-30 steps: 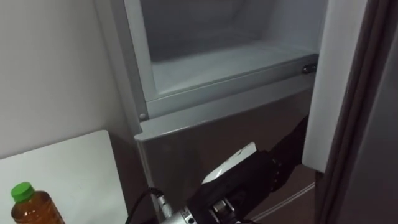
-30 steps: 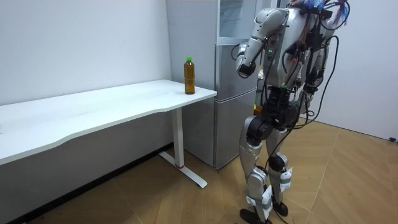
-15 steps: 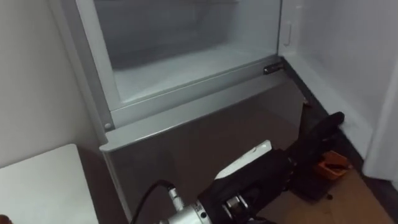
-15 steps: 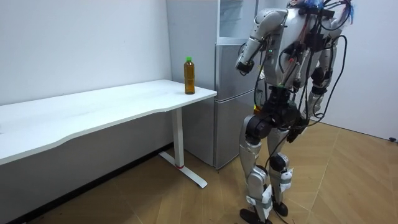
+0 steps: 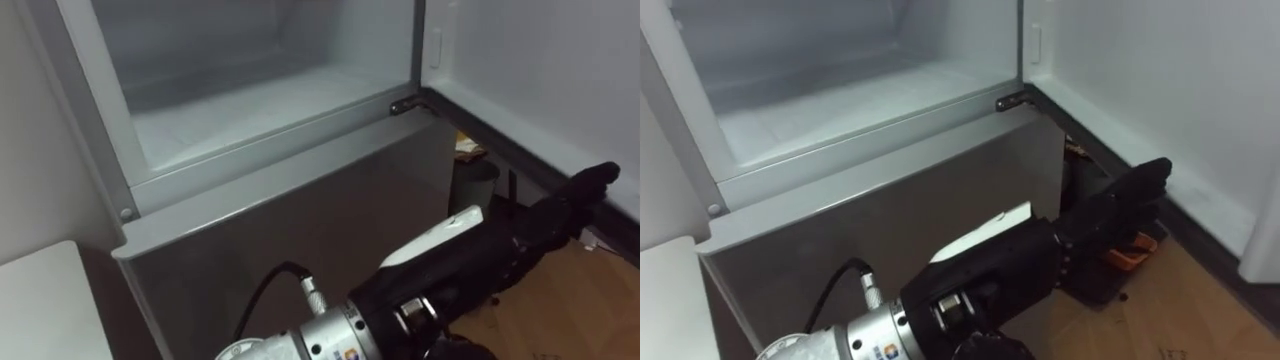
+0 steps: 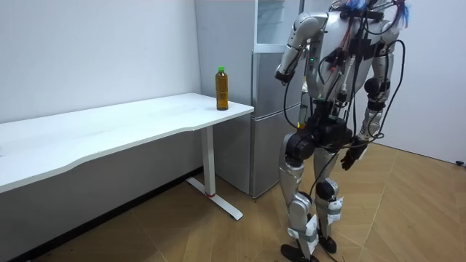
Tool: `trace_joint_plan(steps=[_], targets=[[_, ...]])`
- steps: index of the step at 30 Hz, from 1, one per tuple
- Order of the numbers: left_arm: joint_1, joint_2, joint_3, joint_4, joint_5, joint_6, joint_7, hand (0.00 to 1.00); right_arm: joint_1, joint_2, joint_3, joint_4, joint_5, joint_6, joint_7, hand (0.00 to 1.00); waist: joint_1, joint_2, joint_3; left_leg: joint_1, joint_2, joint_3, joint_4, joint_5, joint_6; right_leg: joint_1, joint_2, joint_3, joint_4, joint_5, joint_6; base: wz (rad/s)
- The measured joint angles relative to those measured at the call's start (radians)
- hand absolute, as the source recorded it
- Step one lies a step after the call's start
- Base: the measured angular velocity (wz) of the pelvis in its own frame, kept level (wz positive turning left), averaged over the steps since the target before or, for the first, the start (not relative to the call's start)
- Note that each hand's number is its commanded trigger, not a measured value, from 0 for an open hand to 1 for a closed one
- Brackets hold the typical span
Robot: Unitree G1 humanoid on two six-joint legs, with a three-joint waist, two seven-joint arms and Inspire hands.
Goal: Put the bottle in the upper fridge
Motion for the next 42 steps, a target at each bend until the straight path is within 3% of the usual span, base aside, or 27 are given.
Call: trace_joint_plan(steps=[15,18,28,35,42], targets=[[-0.004,-0.007,0.0,0.017,-0.021,-0.012,-0.009,0.0,-0.005,-0.009,-0.028,-0.002,-0.015,0.006,-0.032,0.0,-0.019,0.001,-0.0019,-0.025,0.043,0.026,0.062,-0.007,-0.018,-0.013,0.028,0.011,0.004,-0.001,-0.035,-0.07],[-0.01,-0.007,0.0,0.018,-0.02,-0.012,-0.009,0.0,-0.008,-0.015,-0.028,-0.002,-0.015,0.009,-0.033,0.0,-0.019,0.009,-0.0071,-0.023,0.049,0.026,0.062,-0.008,-0.024,-0.01,0.032,0.003,0.003,0.002,-0.042,-0.04],[-0.024,-0.004,0.001,0.023,-0.021,-0.012,-0.001,0.0,-0.024,-0.015,-0.025,0.002,-0.011,0.011,-0.031,0.0,-0.012,0.014,-0.0064,-0.026,0.057,0.021,0.06,0.004,-0.047,-0.01,0.034,-0.033,0.0,-0.003,-0.057,0.05],[-0.024,-0.001,0.004,0.022,-0.02,-0.012,-0.001,0.0,-0.02,-0.009,-0.02,0.005,-0.014,0.011,-0.034,0.0,0.015,0.008,-0.0035,-0.021,0.053,-0.011,0.038,0.012,-0.059,-0.004,0.033,-0.066,0.006,-0.003,-0.06,0.08],[-0.024,0.01,0.075,-0.008,-0.02,-0.013,0.001,0.0,-0.024,0.009,-0.026,0.002,-0.052,0.002,-0.06,0.0,0.048,0.004,-0.0017,-0.032,0.049,-0.066,0.024,0.013,-0.061,0.002,0.028,-0.128,-0.002,-0.004,-0.062,0.2]])
